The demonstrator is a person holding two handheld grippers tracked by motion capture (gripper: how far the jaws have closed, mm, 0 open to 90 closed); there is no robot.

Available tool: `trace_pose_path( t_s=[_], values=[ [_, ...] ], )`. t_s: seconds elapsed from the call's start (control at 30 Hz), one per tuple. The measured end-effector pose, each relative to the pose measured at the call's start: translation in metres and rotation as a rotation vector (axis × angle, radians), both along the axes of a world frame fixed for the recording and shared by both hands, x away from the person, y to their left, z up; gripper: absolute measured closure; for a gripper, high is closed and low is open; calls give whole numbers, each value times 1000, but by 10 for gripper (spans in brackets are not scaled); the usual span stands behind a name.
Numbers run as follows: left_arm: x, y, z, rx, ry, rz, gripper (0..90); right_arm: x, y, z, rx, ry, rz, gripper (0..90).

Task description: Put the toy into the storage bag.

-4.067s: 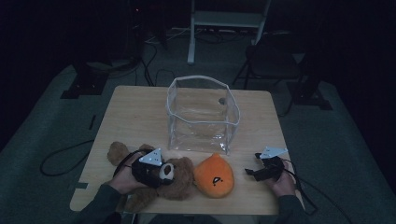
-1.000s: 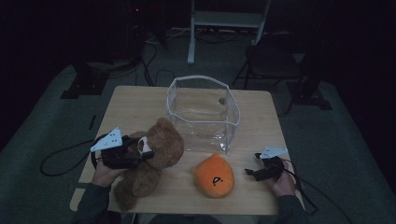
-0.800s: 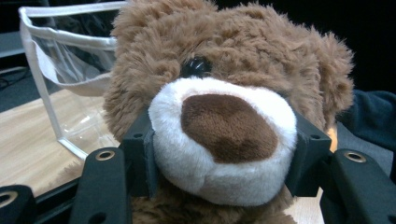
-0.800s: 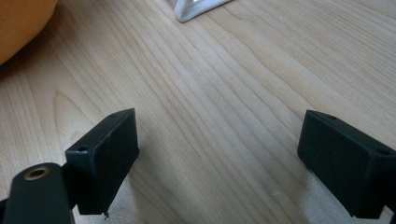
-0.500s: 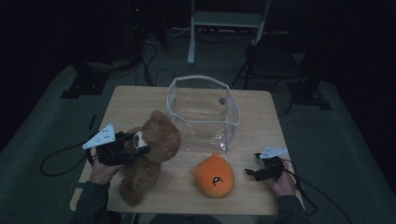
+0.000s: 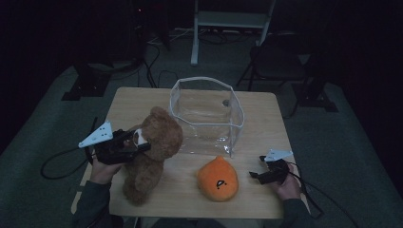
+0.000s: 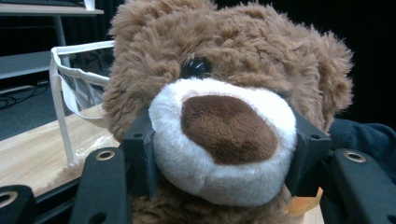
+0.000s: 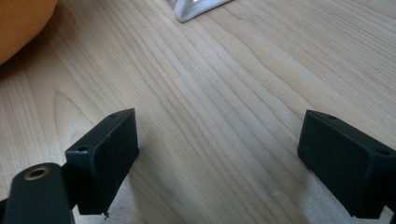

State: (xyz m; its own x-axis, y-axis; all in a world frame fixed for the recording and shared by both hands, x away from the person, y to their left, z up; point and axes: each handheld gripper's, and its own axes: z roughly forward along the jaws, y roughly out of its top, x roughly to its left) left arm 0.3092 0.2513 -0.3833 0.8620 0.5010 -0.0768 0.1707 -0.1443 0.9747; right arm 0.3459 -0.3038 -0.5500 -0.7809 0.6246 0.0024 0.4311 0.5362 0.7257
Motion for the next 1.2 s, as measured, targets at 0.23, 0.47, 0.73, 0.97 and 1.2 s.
trace_pose_path(
  t_s=[0.23,0.47,0.73,0.97,1.2],
  values=[
    [2,-1,6,2,-12,4,409,0,0,0,0,0,0,117],
    [5,-4,12,22,-17,10,408,0,0,0,-1,0,0,117],
    [9,-3,21,38,-23,27,408,0,0,0,-1,0,0,117],
    [11,-1,25,38,-31,44,408,0,0,0,-1,1,0,116],
    [13,0,31,44,-37,44,408,0,0,0,-1,1,0,116]
  ],
)
